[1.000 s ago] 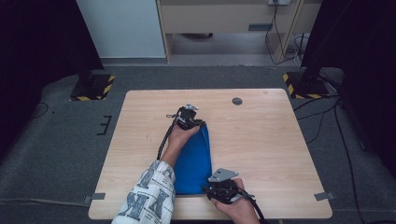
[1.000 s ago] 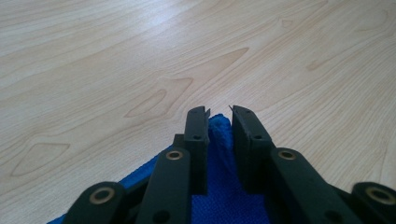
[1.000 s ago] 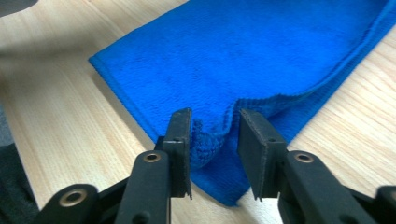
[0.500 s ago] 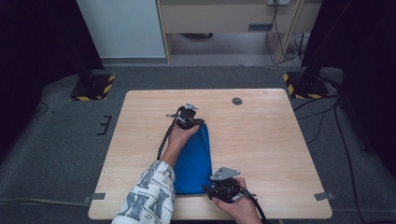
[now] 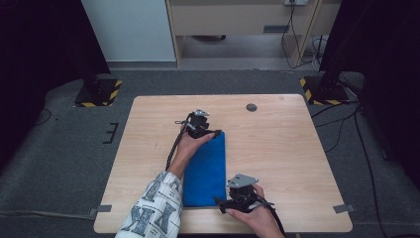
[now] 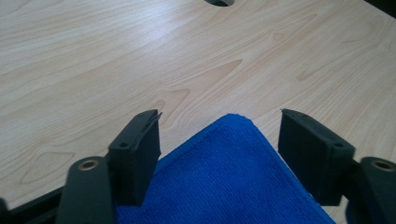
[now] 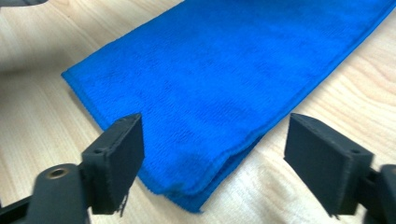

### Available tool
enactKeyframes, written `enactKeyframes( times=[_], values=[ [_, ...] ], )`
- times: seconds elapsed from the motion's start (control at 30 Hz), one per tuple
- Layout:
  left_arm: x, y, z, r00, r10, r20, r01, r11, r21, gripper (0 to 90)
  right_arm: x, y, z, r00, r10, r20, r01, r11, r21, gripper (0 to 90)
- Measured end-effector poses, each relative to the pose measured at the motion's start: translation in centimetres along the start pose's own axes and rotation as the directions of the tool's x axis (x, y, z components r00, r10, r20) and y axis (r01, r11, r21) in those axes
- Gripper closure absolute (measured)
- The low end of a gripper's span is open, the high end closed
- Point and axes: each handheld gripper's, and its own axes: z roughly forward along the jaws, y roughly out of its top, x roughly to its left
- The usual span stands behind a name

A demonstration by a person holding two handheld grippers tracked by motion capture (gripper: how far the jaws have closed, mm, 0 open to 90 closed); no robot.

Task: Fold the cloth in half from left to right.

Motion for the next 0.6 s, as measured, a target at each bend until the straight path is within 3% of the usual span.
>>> enactKeyframes(
  times=[0.17,0.6],
  values=[
    [-0.5,0.0,-0.8,0.9997,0.025,-0.006,-0.025,0.9996,-0.008,21.9,-0.7,0.3,0.0,0.9999,0.008,0.014,-0.007,1.000,-0.026,12.9],
    [-1.1,-1.7,-3.8,0.9957,0.069,-0.063,-0.066,0.9968,0.044,8.3,-1.9,0.9,0.4,0.9996,0.000,0.027,0.002,0.999,-0.052,7.9]
  ],
)
